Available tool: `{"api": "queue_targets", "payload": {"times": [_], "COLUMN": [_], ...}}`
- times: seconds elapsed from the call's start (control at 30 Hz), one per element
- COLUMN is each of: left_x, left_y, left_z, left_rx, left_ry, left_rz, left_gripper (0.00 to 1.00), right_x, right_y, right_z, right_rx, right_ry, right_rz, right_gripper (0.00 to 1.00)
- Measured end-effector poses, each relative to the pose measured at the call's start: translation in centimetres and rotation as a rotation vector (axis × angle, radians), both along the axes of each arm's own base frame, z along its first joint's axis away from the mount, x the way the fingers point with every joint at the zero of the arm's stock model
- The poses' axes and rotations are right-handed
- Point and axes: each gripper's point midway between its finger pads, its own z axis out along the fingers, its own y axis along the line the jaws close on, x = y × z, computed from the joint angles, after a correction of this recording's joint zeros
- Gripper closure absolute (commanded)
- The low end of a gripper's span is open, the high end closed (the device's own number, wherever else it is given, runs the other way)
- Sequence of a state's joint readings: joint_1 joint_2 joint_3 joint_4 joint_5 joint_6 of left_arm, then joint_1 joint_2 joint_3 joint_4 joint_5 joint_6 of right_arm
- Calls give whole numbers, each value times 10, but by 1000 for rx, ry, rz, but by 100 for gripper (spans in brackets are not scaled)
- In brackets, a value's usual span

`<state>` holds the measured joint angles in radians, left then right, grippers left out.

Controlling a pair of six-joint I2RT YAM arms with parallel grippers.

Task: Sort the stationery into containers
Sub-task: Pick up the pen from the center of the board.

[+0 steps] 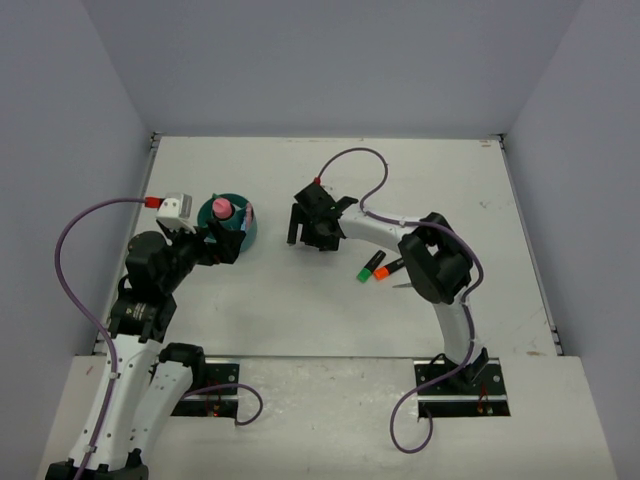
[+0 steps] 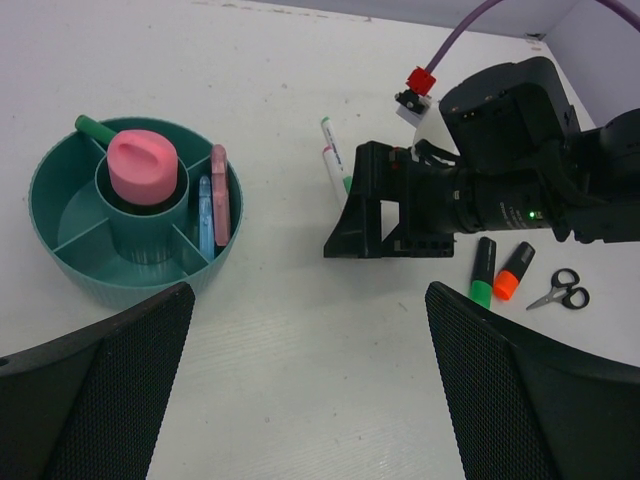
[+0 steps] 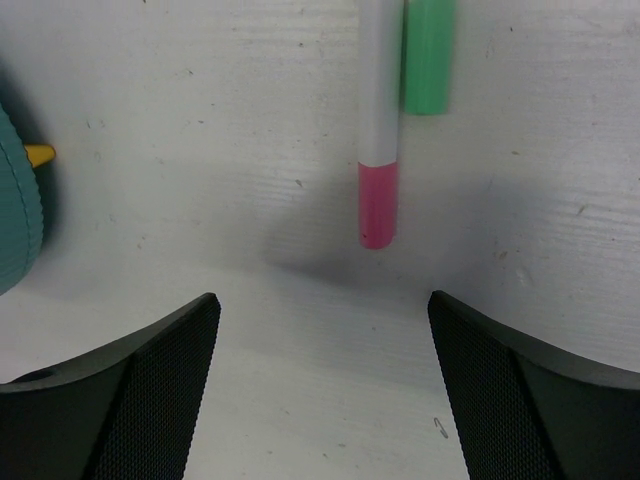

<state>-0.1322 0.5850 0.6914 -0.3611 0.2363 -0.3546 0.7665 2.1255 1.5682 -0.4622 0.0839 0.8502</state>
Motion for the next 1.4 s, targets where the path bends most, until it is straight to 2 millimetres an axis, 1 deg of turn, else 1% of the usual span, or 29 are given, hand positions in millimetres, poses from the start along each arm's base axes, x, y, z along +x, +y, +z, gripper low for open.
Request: {"api": "queue_targets", "payload": {"times": [0.2,0.4,0.47,0.53,0.63,0.7,0.77,0.93,1.03,1.4], "left_x": [0,0,-1,-1,-2,-2,-3,-4,-5,-9], "left_y": [0,-1,-2,-3,-4,-5,-6,-8,-10,-17], "left_z": [0,0,0,0,0,0,1,1,2,3], "left_rx": [0,-1,-3,-4,-6,-7,-8,-12,-14,-25], "left_ry": [2,1,2,2,2,1,0,-1,-3,-3], "left_rz": [-1,-8,-12,-19,-25,-29,-33,-50,-58,-101], "left_gripper": [0,0,0,0,0,0,0,0,0,0], "right_x": [13,20,20,22,24,24,25,20,18,22], "right_y": [0,-2,-3,-3,-3,-4,-6,-13,-16,-18], "right_z": [1,0,-1,-2,-5,-6,-7,-9,-10,-11], "right_rx": [25,17,4,-9,-24,-34,-43,-67,-82,-112], "right_ry": [48,102,118,134,155,168,179,208,224,256], "right_rz": [-5,-10,-13,-17,-18,-20,-22,-23,-21,-17], "right_gripper": [17,23,28,38,46,49,56,61,62,62]}}
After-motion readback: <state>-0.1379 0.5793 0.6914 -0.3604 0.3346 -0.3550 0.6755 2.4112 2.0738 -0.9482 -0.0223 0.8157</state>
